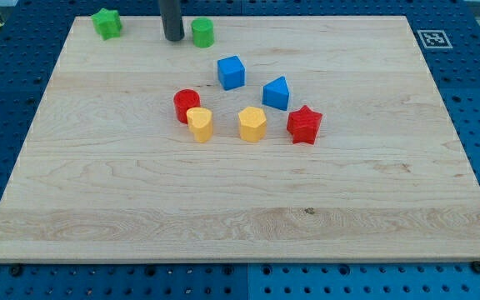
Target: Slide the green circle towards top right
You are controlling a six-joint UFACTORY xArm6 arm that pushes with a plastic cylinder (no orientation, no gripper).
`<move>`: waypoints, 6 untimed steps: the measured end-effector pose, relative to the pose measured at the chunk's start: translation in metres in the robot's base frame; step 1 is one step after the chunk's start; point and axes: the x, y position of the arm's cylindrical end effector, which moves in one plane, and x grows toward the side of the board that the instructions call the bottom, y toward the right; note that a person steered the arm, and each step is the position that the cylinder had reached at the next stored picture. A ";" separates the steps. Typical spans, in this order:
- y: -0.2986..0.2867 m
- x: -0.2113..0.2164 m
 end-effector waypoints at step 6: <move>0.030 0.013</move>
